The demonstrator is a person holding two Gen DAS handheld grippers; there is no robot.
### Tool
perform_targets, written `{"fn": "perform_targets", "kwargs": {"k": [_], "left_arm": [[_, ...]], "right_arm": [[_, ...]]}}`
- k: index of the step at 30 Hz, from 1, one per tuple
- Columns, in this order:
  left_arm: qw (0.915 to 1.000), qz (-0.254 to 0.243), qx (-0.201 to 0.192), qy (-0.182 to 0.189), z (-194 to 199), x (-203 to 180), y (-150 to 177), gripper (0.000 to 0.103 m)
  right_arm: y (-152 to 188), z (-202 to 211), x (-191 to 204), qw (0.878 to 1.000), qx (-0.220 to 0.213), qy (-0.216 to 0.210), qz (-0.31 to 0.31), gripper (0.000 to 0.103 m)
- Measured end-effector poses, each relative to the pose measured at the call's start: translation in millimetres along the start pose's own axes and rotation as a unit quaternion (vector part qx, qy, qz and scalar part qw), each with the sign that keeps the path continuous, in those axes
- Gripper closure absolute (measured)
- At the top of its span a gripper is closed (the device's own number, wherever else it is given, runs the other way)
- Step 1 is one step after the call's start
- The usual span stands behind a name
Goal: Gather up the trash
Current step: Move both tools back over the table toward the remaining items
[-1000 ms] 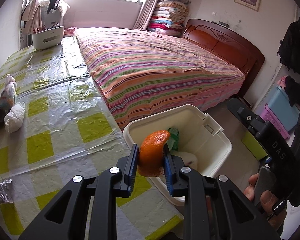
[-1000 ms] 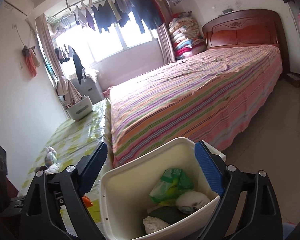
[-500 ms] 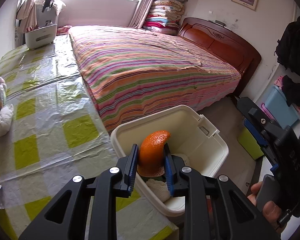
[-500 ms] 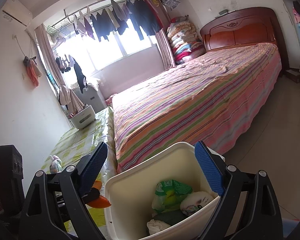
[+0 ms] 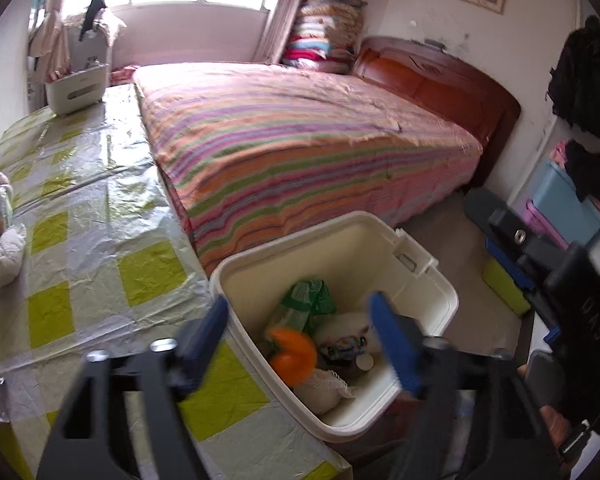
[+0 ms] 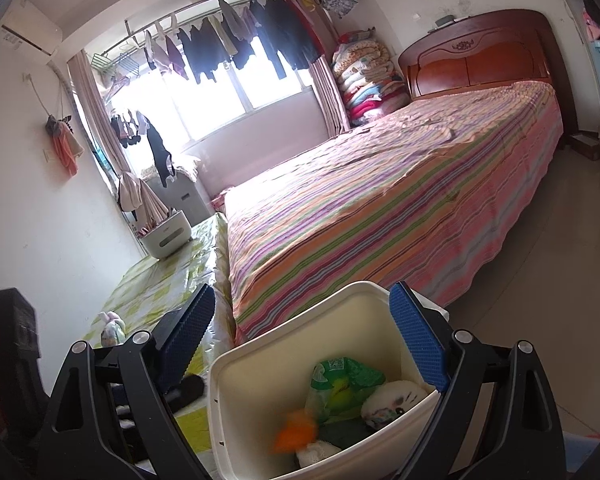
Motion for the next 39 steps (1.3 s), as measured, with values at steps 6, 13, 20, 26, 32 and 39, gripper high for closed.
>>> {"fn": "perform_targets", "kwargs": {"k": [6,13,20,26,32,39], "left_arm": [[0.9993,0.021,-0.027,-0.013,17,10,-12,0.022],[0.9975,0.041,-0.040,-0.041,35,35,-21,0.022],[0.9951,0.055,-0.042,-0.070,49,64,-21,0.022],[0.9928,0.067,-0.045,-0.088,62,87,-21,0.022],[0.9903,0.071,-0.049,-0.108,75,107,-20,0.022],[0.9865,0.088,-0.049,-0.129,93,136,-15,0.022]], "right_arm": [[1,-1,1,1.000,0.003,-0.008,-0.007,0.015],[6,-3,22,0.999,0.012,-0.035,0.004,0.015],[17,-9,46,0.998,0.030,-0.061,0.011,0.015],[26,-11,68,0.995,0.045,-0.084,0.019,0.015],[40,-15,88,0.992,0.065,-0.106,0.025,0.015],[62,-17,127,0.985,0.091,-0.141,0.038,0.015]]}}
Point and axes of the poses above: each gripper's, at about its wrist camera, not at the fingertips, and z roughly against the way its jaws point, x to its left, y to its underside, the point moved 6 cm from there along -z, roughly the way its jaws point, and after that the axes turned 10 degrees about -x, right-handed, at the moved point
